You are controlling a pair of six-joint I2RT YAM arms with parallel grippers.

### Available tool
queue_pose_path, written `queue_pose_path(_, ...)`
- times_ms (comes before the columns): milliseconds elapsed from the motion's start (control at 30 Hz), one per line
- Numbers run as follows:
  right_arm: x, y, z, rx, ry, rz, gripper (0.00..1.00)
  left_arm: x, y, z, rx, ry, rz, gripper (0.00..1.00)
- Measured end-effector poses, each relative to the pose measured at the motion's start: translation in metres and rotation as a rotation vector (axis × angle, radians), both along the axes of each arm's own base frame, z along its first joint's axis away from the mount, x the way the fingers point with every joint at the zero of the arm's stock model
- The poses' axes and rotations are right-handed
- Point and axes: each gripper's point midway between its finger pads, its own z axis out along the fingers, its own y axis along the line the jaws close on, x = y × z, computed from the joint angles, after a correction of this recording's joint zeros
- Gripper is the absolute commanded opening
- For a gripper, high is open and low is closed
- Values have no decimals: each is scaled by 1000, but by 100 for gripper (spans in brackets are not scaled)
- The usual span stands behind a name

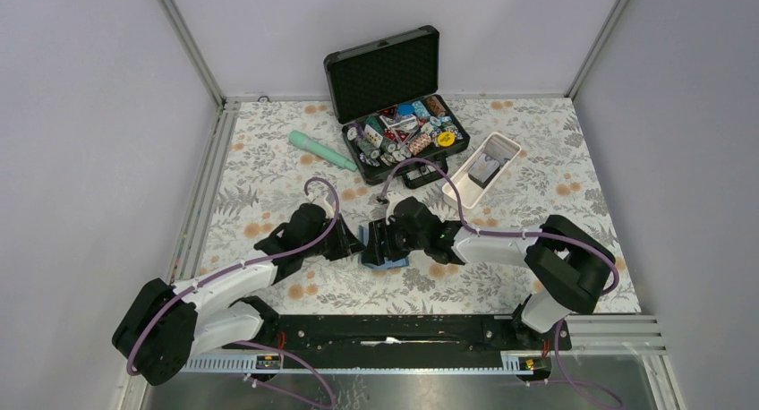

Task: Put the credit cards into the card holder
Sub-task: Turn over the card slot in the card holder.

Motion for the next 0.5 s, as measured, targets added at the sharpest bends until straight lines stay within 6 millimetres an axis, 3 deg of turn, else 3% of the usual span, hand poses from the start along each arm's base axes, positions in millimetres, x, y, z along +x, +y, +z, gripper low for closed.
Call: queue_pose_path(500,0,0,-5,-9,8,-2,37,0,0,0,0,0,1,15)
